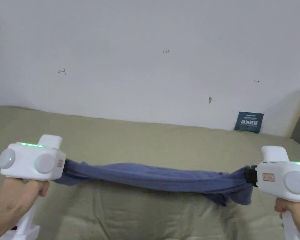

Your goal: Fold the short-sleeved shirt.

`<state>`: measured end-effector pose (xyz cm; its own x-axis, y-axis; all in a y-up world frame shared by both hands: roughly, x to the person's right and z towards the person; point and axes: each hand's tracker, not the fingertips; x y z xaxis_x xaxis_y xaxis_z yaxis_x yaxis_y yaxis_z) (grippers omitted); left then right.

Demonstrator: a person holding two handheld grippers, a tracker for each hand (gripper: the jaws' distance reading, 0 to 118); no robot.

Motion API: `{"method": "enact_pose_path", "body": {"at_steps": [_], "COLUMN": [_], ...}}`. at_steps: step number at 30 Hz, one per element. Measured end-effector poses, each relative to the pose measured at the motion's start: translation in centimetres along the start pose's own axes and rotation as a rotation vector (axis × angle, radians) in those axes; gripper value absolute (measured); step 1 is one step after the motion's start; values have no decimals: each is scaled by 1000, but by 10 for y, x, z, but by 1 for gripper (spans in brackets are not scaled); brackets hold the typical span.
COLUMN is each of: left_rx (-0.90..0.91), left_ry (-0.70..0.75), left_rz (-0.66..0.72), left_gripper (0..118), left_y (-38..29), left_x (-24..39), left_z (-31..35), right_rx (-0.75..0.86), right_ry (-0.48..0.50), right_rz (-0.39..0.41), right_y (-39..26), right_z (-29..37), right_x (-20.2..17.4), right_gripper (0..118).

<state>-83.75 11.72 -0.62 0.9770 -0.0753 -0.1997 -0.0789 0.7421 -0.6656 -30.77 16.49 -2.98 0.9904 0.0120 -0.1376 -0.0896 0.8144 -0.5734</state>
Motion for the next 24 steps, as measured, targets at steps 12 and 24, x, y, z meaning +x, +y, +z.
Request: {"method": "enact_pose_path", "body": {"at_steps": [12, 24], "left_rx": [-162, -132], "left_ry": [-84, -133], "left_rz": [58, 28], "left_gripper": [2, 2], "left_y": [-190, -252], "left_x": [-34, -48], "left_z": [70, 134], "right_rx": [-166, -195], "right_ry": [34, 74], "right_rz": [-62, -82], "right_y": [-199, -261], "right_z": [83, 151], "right_x": [15, 36], "right_gripper": [4, 4]}}
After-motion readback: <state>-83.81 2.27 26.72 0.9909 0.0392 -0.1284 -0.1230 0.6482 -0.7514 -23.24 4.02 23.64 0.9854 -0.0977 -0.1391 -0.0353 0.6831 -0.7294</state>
